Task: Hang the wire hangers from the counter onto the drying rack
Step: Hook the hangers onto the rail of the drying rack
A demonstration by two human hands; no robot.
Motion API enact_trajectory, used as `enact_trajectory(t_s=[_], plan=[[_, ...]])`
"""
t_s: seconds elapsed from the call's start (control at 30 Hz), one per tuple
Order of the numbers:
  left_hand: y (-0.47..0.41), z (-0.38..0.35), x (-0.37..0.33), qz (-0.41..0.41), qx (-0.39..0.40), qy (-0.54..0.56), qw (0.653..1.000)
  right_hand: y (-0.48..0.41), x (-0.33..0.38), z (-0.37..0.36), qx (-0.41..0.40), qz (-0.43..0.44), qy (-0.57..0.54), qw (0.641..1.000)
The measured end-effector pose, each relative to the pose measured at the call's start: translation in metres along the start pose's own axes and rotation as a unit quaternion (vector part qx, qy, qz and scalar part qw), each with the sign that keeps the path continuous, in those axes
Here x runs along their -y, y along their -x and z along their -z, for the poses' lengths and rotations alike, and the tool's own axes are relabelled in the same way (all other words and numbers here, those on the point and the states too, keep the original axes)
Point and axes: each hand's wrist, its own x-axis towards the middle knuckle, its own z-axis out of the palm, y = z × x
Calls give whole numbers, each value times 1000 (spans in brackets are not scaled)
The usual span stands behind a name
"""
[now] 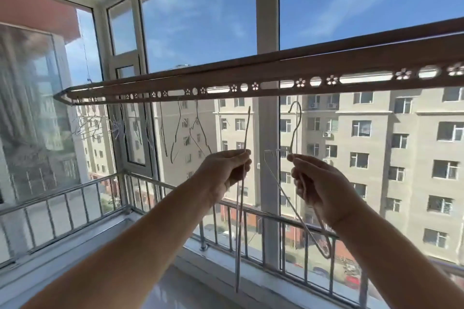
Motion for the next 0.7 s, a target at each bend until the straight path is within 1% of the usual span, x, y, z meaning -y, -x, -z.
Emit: enact_trajectory(t_s=[0.17, 0.3, 0.47, 0.7], plan=[[-54, 34, -36, -13, 17, 26, 999, -54, -13, -48, -12, 21, 4, 1000], [-97, 54, -53, -13, 22, 22, 999, -91, -19, -73, -26, 37, 45, 998], [-149, 70, -58, -10, 13, 17, 1000, -134, -23, -88, -52, 40, 81, 995], [-207, 80, -61, -9, -3, 38, 999, -195, -25, -87, -38, 47, 102, 993]])
